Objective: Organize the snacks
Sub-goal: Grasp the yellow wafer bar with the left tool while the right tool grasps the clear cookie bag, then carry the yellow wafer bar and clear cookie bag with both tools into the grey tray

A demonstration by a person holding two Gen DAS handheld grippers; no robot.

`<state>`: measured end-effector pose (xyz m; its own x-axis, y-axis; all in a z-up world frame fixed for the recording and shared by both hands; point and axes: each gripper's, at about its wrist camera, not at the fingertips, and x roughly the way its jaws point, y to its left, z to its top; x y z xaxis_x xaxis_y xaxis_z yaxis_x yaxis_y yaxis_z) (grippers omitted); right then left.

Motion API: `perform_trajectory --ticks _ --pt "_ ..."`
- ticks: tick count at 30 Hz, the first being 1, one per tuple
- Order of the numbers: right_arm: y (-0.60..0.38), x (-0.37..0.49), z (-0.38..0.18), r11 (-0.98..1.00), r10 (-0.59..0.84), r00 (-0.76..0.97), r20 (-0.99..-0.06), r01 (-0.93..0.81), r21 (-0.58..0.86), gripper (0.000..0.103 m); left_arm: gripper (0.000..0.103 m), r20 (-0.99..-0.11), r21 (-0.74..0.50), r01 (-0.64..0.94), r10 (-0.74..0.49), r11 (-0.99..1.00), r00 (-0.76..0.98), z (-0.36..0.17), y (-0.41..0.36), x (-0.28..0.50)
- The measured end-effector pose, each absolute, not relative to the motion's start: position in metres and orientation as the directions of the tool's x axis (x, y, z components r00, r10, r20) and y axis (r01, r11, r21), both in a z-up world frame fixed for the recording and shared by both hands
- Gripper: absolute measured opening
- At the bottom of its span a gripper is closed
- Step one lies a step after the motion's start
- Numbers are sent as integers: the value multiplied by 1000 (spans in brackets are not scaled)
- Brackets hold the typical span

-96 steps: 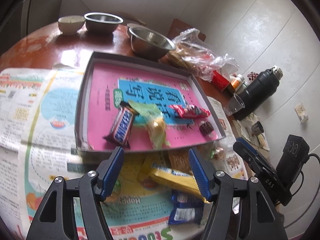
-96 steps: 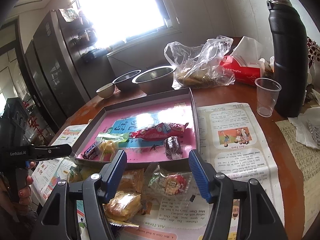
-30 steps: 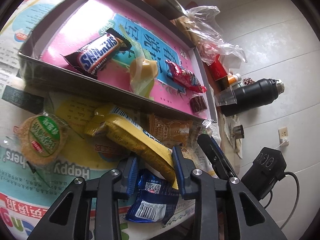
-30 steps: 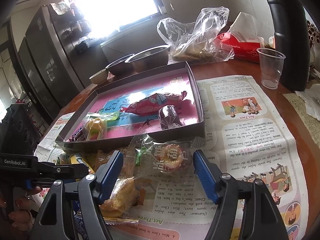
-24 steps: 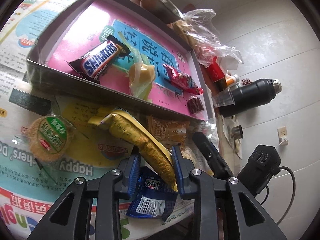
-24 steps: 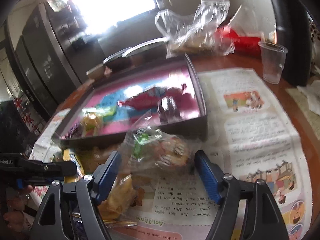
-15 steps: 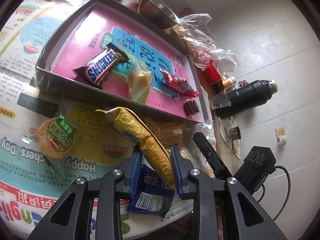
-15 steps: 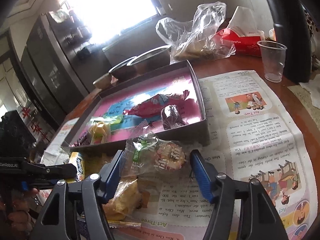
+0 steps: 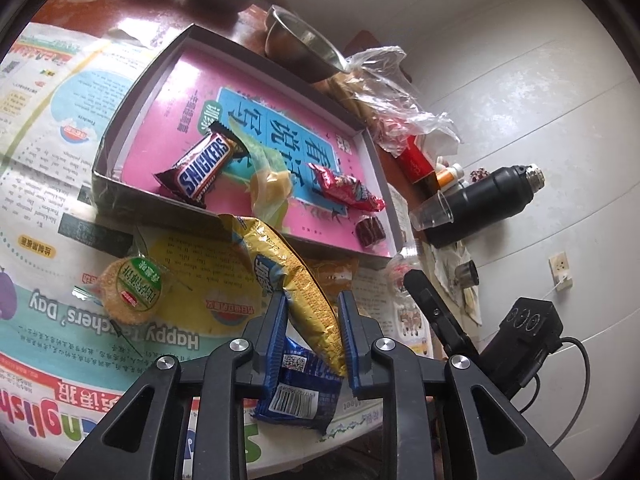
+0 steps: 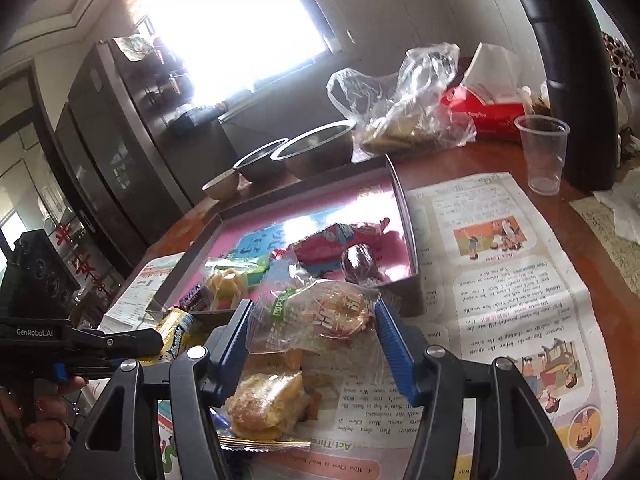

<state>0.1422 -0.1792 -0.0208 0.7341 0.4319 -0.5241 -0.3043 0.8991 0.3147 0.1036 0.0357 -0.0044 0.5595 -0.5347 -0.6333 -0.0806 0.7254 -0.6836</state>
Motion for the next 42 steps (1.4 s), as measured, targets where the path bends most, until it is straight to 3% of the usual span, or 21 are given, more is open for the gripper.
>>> perform_trajectory --ticks 6,19,35,39,42 --pt "-173 146 -13 902 428 747 -509 -320 289 60 26 -623 -687 -74 -532 723 574 1 39 104" --pt "-172 144 -26 915 403 720 -565 -307 260 60 19 -626 -683 -60 -541 728 561 0 41 103" --pt "-182 136 -42 936 353 695 -626 -272 225 62 17 -683 -652 -82 -537 754 494 -26 35 106" --pt "-181 137 -45 942 333 686 -647 -264 205 67 17 -694 -640 -81 -530 764 487 -27 34 105" --pt "-180 138 -46 944 329 684 -651 -259 205 68 26 -711 -631 -89 -529 771 464 -31 31 106"
